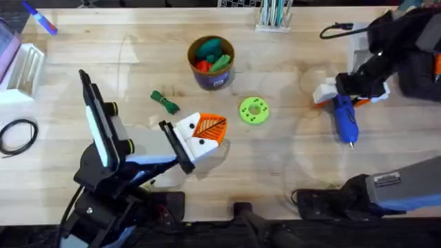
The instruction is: Pick up the gripper from the table and insert it into the empty holder that is missing its gripper. Then pick up a screw, insert it into the mounting hole, and use the screwdriver to tighten it. Finally, clean up the table by picking up the vegetable and placing it into the bucket.
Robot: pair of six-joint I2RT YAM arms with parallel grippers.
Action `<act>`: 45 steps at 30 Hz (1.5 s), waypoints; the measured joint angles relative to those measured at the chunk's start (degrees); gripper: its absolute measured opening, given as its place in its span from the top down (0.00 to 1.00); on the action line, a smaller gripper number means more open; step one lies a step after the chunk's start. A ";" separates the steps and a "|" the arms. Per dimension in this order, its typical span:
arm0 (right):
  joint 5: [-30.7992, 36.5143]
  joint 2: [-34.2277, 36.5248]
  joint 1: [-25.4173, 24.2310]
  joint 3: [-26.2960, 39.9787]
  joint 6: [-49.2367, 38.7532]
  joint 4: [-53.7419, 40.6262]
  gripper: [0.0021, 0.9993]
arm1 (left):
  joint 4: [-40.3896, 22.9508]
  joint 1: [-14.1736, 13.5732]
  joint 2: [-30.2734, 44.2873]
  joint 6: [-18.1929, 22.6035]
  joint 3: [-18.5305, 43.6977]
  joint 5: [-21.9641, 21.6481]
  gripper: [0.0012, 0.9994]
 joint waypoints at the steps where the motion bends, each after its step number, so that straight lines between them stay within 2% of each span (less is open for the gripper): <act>1: -0.07 0.62 -0.03 0.16 0.21 0.34 0.01 | 0.00 0.00 0.00 0.00 0.00 0.00 1.00; 7: -0.37 0.78 -0.13 0.33 0.02 1.68 0.02 | 0.00 0.00 0.00 0.00 0.00 -0.04 1.00; 13: -0.68 0.72 -0.11 0.31 -0.20 1.88 0.11 | 0.00 0.00 0.00 0.00 0.00 -0.07 1.00; 23: -0.81 0.72 -0.11 0.31 -0.20 2.38 0.14 | 0.00 0.00 0.00 0.00 0.00 -0.06 1.00; 31: -0.66 0.72 -0.12 0.31 -0.20 2.96 0.25 | 0.00 0.00 0.00 0.01 0.00 -0.07 1.00; 34: -0.49 0.72 -0.12 0.31 -0.20 3.40 0.35 | 0.00 0.00 0.00 0.01 0.00 -0.09 1.00; 38: 0.09 0.74 -0.13 0.31 -0.48 3.83 0.70 | 0.00 0.00 0.00 0.00 0.00 -0.13 1.00; 42: 0.26 0.72 -0.13 0.20 -0.59 4.17 0.80 | 0.00 0.00 0.00 0.00 0.00 -0.20 1.00; 45: 0.26 -0.12 -0.13 -0.36 -0.57 4.89 0.96 | 0.00 0.00 0.00 0.02 0.00 -0.22 1.00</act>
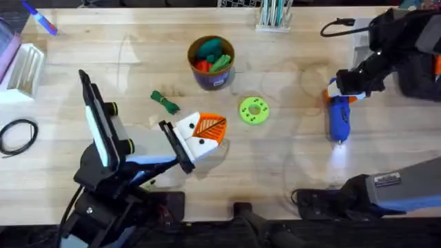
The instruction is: Pick up the gripper from the table and insert it into the empty holder that is missing its gripper. Then pick up a screw, insert it into the mounting hole, and use the screwdriver to tighten it. Finally, clean up the table by picking up the vegetable and placing it into the bucket.
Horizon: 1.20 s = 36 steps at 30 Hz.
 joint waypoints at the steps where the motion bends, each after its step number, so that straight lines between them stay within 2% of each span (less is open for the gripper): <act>1: -0.02 -0.79 0.00 -0.23 0.14 0.00 0.98 | 0.00 0.00 0.00 -0.02 0.00 -0.02 1.00; 14: -0.59 -22.76 0.02 -0.82 0.16 -1.19 0.98 | 0.00 0.00 0.00 -0.02 0.00 -0.63 1.00; 22: -6.35 -37.64 0.07 -1.34 0.47 -1.48 0.98 | 0.02 0.00 0.00 -0.02 0.00 -0.66 1.00; 26: -11.38 -43.75 1.12 -7.26 3.13 4.09 0.98 | 0.01 0.00 0.00 -0.02 0.00 -0.66 1.00; 31: -18.80 -51.87 8.77 -19.25 13.17 23.52 0.98 | 0.02 0.00 0.00 -0.02 0.00 -0.66 1.00; 36: -21.98 -56.76 22.45 -22.72 21.89 42.98 0.98 | 0.02 0.00 0.00 -0.02 0.00 -0.66 1.00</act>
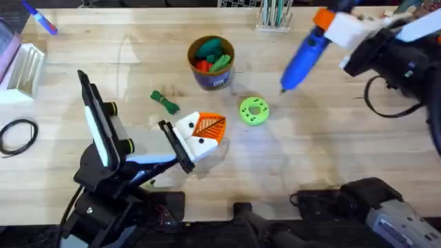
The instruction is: Pick up the gripper from the table and insert it into the empty holder that is missing its gripper. Then pick up a screw, insert it into the mounting hole, and use the screwdriver to tighten it. Finally, clean up the table by picking up the vegetable and placing it into the bucket.
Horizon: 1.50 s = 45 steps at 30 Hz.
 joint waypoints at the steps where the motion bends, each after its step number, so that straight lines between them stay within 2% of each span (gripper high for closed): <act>1: -0.39 -0.21 2.85 0.00 0.88 2.91 0.98 | 0.00 0.00 0.00 0.00 0.00 0.00 1.00; 4: -1.50 0.19 11.39 0.00 2.75 9.52 0.98 | 0.00 0.00 0.00 0.00 0.00 -0.01 1.00; 8: -2.35 4.21 21.55 -0.02 3.95 17.79 0.98 | 0.00 0.00 0.00 0.00 0.00 0.00 1.00; 12: -2.57 10.09 30.32 -0.04 3.72 28.33 0.98 | 0.00 0.00 0.00 0.00 0.00 0.00 1.00; 16: -3.11 15.14 36.07 -0.04 0.87 36.09 0.98 | 0.00 0.00 0.00 0.00 0.00 -0.02 1.00; 21: -3.16 19.10 38.40 -0.04 -1.42 39.73 0.98 | 0.00 0.00 0.00 -1.00 0.00 -0.35 1.00; 29: -3.15 19.72 38.46 -0.04 -2.45 40.21 0.98 | 0.00 0.00 0.00 -4.37 0.00 -1.68 1.00; 45: -3.13 19.74 38.46 -0.04 -2.45 37.59 0.98 | 0.00 0.02 0.00 -4.81 0.00 -1.90 1.00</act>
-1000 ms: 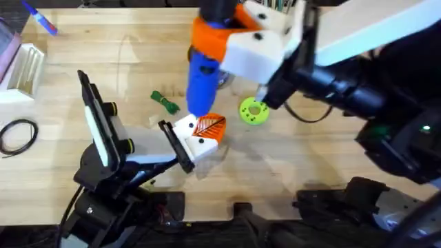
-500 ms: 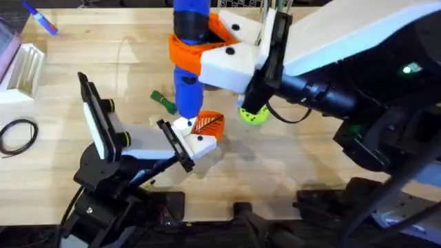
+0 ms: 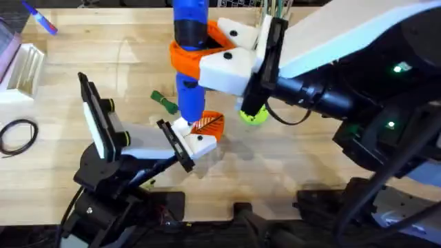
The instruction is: Pick up the gripper from the table and insert it into the empty holder that is missing its gripper. Then pick up a screw, insert it into the mounting hole, and use the screwdriver to tighten it. Finally, clean up the table by picking up the vegetable and placing it into the bucket.
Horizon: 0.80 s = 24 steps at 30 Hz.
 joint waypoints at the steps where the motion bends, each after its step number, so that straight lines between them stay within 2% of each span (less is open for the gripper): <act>1: 0.00 0.05 0.00 0.00 0.00 0.09 0.98 | 0.00 -0.02 0.00 0.00 0.00 0.00 1.00; 7: 0.00 0.61 0.00 -0.02 -0.02 3.62 0.98 | 0.00 -0.02 0.00 0.00 0.00 0.00 1.00; 24: 0.00 2.66 0.00 -0.02 0.00 3.10 0.98 | -0.02 0.00 0.00 -0.44 0.00 -0.20 1.00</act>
